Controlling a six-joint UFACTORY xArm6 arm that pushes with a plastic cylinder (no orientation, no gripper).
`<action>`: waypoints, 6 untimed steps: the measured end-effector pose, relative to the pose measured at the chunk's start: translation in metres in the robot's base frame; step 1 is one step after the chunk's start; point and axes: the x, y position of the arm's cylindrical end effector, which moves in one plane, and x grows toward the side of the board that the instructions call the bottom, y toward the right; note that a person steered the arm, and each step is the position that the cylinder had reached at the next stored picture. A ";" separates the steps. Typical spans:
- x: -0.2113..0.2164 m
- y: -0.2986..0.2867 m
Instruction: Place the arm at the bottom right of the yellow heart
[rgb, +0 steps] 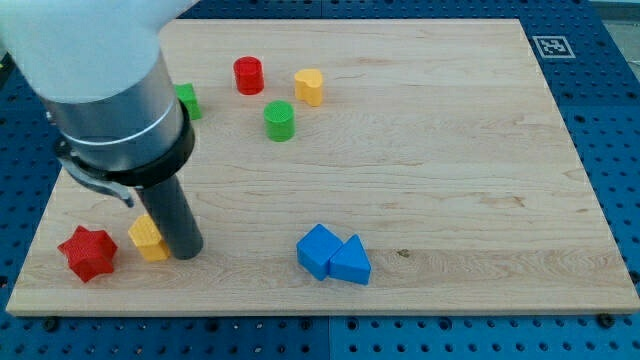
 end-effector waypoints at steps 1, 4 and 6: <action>0.000 -0.011; -0.016 0.005; -0.123 0.050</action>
